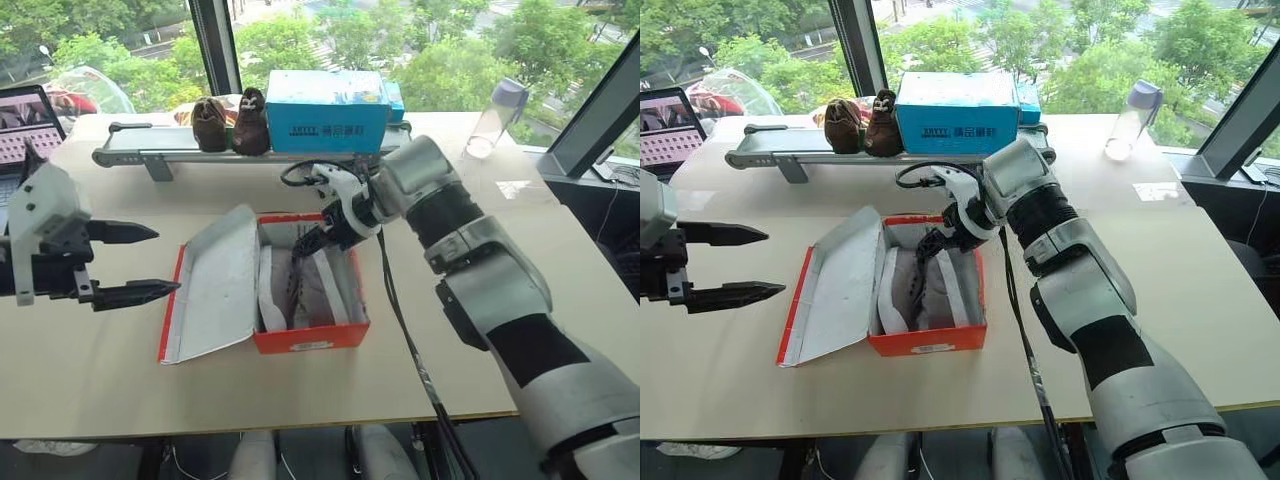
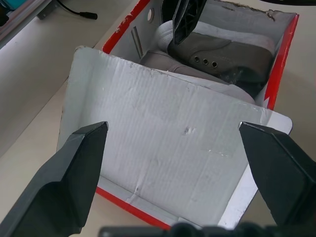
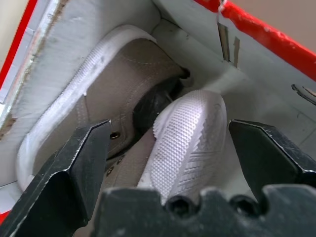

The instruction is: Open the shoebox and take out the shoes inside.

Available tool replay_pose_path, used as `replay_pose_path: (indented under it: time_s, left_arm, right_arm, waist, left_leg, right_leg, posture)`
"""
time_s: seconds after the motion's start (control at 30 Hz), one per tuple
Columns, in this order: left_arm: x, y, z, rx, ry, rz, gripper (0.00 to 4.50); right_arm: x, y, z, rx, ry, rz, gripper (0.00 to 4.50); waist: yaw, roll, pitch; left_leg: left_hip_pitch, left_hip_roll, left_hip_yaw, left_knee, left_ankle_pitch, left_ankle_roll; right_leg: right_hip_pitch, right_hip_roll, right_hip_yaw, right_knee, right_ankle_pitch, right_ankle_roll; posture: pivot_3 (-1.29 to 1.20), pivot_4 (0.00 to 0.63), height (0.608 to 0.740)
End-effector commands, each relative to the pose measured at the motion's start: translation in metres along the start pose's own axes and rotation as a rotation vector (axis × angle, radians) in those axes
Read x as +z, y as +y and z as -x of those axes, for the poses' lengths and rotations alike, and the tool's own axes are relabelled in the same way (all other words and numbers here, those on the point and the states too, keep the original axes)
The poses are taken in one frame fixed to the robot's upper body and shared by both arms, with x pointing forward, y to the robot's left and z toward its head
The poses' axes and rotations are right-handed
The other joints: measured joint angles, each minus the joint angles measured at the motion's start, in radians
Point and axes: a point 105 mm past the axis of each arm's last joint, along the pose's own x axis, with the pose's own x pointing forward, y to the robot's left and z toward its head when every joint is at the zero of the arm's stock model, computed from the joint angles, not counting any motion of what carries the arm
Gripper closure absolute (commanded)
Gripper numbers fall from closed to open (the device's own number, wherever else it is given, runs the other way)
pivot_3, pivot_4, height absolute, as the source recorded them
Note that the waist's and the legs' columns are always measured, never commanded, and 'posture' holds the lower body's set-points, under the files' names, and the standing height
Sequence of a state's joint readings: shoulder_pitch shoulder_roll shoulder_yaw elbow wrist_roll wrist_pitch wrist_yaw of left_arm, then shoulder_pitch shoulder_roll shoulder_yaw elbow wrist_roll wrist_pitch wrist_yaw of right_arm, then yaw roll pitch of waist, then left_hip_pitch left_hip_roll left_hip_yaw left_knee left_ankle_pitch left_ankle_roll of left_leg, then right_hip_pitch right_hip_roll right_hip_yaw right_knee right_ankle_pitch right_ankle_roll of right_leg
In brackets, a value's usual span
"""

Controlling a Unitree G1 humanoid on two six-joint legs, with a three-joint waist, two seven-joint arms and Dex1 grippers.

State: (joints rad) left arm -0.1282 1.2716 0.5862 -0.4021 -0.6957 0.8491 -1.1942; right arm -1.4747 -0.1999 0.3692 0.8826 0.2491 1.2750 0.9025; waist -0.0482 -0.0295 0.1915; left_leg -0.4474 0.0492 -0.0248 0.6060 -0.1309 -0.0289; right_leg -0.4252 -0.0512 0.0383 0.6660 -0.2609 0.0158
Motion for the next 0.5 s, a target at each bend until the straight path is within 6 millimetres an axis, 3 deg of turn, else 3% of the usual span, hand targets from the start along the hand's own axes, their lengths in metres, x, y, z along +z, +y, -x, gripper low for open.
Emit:
replay_pose_path:
  time_s: [0.03, 0.1, 0.37, 0.47, 0.5]
  left_arm:
    - [0.0110, -0.0006, 0.0020, 0.010, -0.008, -0.060, 0.00]
    - [0.0114, -0.0009, 0.0006, 0.007, -0.008, -0.063, 0.00]
    - [0.0142, 0.0017, -0.0016, 0.005, -0.007, -0.080, 0.00]
    - [0.0158, 0.0020, -0.0049, -0.005, -0.013, -0.086, 0.00]
    - [0.0165, 0.0018, -0.0062, -0.010, -0.017, -0.087, 0.00]
  right_arm:
    - [0.0029, -0.0042, -0.0010, -0.007, -0.034, -0.011, 0.26]
    - [0.0015, -0.0070, -0.0033, -0.011, -0.040, -0.022, 0.70]
    - [0.0016, -0.0077, -0.0026, -0.013, -0.048, -0.032, 3.38]
    - [0.0031, -0.0064, -0.0001, -0.013, -0.053, -0.032, 4.15]
    - [0.0040, -0.0049, 0.0017, -0.009, -0.054, -0.029, 4.17]
  waist:
    - [0.000, 0.000, 0.000]
    - [0.001, 0.000, 0.000]
    - [0.001, 0.000, 0.000]
    - [-0.002, 0.000, 0.000]
    - [-0.002, 0.000, 0.000]
  left_leg:
    - [0.000, 0.000, 0.000, 0.000, 0.000, 0.000]
    - [0.000, 0.000, 0.000, 0.000, 0.000, 0.000]
    - [0.000, 0.000, 0.000, 0.000, 0.000, 0.000]
    - [0.000, 0.000, 0.000, 0.000, 0.000, 0.000]
    - [0.000, 0.000, 0.000, 0.000, 0.000, 0.000]
  right_leg:
    - [0.000, 0.000, 0.000, 0.000, 0.000, 0.000]
    - [0.000, 0.000, 0.000, 0.000, 0.000, 0.000]
    - [0.000, 0.000, 0.000, 0.000, 0.000, 0.000]
    - [0.000, 0.000, 0.000, 0.000, 0.000, 0.000]
    - [0.000, 0.000, 0.000, 0.000, 0.000, 0.000]
  posture:
    - [0.00, 0.150, 0.740]
    - [0.00, 0.150, 0.740]
    - [0.00, 0.150, 0.740]
    - [0.00, 0.150, 0.740]
    - [0.00, 0.150, 0.740]
